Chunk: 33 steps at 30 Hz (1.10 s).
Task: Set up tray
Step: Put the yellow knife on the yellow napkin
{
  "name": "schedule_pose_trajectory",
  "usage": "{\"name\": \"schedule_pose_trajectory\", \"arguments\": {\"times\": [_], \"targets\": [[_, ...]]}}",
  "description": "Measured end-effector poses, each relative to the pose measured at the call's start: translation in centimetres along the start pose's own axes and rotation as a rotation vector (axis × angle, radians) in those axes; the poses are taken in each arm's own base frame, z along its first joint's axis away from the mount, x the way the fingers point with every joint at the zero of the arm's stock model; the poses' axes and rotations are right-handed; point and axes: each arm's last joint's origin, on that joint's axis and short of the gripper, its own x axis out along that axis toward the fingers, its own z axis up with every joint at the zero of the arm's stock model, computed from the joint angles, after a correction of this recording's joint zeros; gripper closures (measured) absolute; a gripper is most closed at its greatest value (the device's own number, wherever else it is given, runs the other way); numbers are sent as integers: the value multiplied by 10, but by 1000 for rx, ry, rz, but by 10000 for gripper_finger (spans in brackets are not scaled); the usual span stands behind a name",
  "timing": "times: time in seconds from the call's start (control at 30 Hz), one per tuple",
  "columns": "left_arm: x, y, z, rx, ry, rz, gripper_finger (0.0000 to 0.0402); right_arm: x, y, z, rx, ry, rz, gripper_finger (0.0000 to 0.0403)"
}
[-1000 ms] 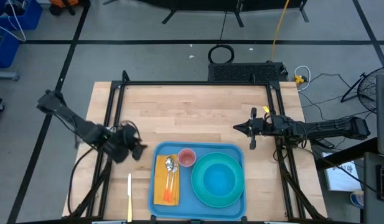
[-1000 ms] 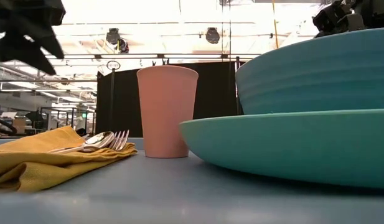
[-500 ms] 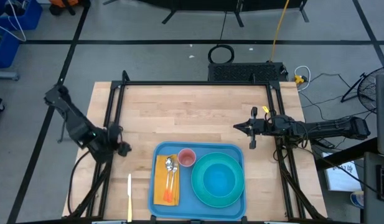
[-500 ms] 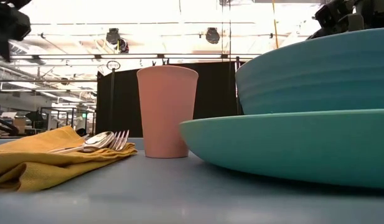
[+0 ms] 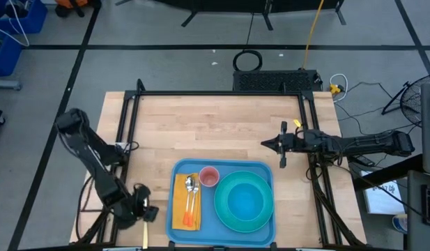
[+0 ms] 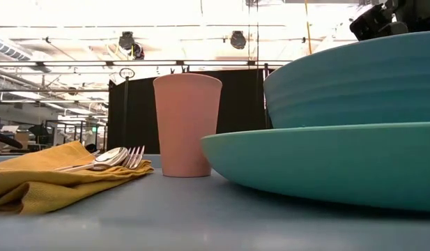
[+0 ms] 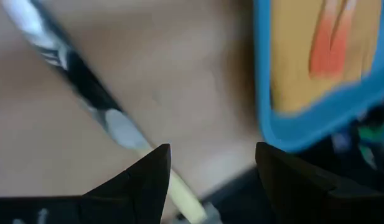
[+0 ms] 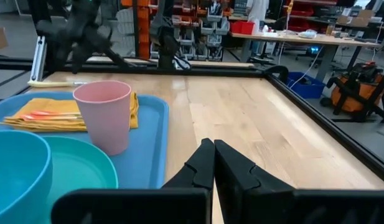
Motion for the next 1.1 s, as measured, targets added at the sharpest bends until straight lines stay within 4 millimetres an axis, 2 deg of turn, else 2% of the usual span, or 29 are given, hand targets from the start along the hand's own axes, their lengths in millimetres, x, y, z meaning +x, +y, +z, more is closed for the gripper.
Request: {"name": "schedule_pose_trajectory", "arguments": {"times": [0.17, 0.43, 0.53, 0.8, 1.03, 1.1], "targets": [[26, 2, -12, -15, 84, 104, 163, 0, 0, 1, 13, -12, 0, 403], [17, 0, -18, 2, 39, 205, 163, 0, 0, 3, 59, -34, -1, 403], [22, 1, -15, 1, -15, 227, 163, 0, 0, 4, 61, -37, 0, 403], [56, 1, -8, -28, -4, 336, 163, 0, 0, 2, 58, -25, 0, 403], [59, -7, 3, -84, -30, 405, 164, 0, 0, 2, 35, -23, 0, 403], [59, -7, 8, -101, -34, 431, 176, 0, 0, 2, 34, -20, 1, 403]]}}
